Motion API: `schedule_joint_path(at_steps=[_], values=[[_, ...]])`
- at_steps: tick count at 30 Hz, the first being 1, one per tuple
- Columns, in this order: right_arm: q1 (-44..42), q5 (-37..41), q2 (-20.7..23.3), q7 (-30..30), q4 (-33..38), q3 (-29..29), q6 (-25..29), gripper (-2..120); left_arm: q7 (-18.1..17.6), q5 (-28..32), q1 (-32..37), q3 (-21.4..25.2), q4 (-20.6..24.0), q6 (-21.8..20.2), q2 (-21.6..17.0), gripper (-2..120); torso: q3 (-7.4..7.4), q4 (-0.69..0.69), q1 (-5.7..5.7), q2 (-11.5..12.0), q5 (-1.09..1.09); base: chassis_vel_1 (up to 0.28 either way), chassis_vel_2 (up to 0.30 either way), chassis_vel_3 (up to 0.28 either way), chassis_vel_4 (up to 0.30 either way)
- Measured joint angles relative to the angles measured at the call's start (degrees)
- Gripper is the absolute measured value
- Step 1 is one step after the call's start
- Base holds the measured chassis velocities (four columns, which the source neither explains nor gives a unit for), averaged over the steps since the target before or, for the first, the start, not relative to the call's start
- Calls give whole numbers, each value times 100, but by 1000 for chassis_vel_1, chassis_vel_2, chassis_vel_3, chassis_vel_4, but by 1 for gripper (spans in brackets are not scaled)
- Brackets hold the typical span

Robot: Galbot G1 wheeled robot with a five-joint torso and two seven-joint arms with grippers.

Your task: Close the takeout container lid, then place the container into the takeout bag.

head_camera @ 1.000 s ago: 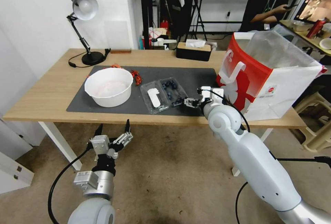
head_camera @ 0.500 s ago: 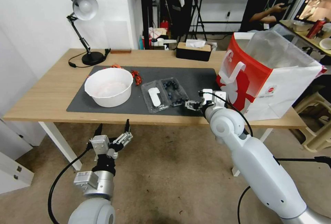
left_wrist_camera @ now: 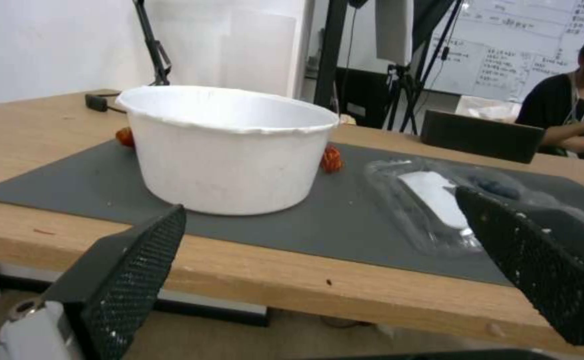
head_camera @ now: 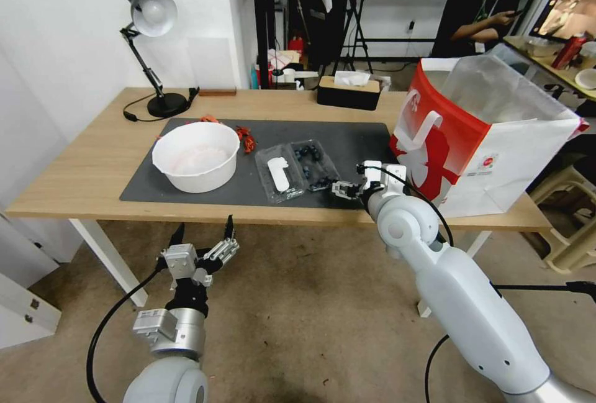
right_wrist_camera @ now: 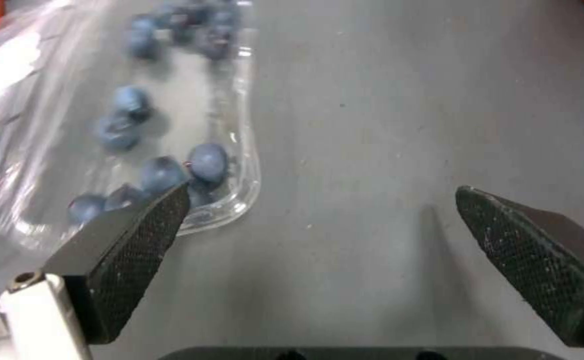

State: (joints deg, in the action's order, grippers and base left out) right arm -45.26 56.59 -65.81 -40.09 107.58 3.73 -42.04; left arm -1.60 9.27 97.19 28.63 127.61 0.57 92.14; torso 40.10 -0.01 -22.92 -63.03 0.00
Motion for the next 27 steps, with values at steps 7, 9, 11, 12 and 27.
schedule_joint_path(at_steps=[7,9,11,12,27], values=[[-60,87,7,-6,80,10,0,100,-5,-2,-1,-5,-8,18,0,100,1,0,0,1,0,0,0,0,0],[-61,89,6,-6,85,12,0,100,-5,-2,-2,-6,-10,19,0,100,1,0,0,1,0,0,0,0,0],[-69,94,1,-8,110,24,0,100,-5,-8,-6,-15,-33,27,0,100,1,0,0,1,0,0,0,0,0],[-69,94,1,-8,110,24,0,100,-5,-8,-6,-15,-33,27,0,100,1,0,0,1,0,0,0,0,0],[-187,-159,-36,679,565,505,210,100,-8,6,-30,-19,-49,15,0,100,1,1,0,1,0,0,0,0,0]])
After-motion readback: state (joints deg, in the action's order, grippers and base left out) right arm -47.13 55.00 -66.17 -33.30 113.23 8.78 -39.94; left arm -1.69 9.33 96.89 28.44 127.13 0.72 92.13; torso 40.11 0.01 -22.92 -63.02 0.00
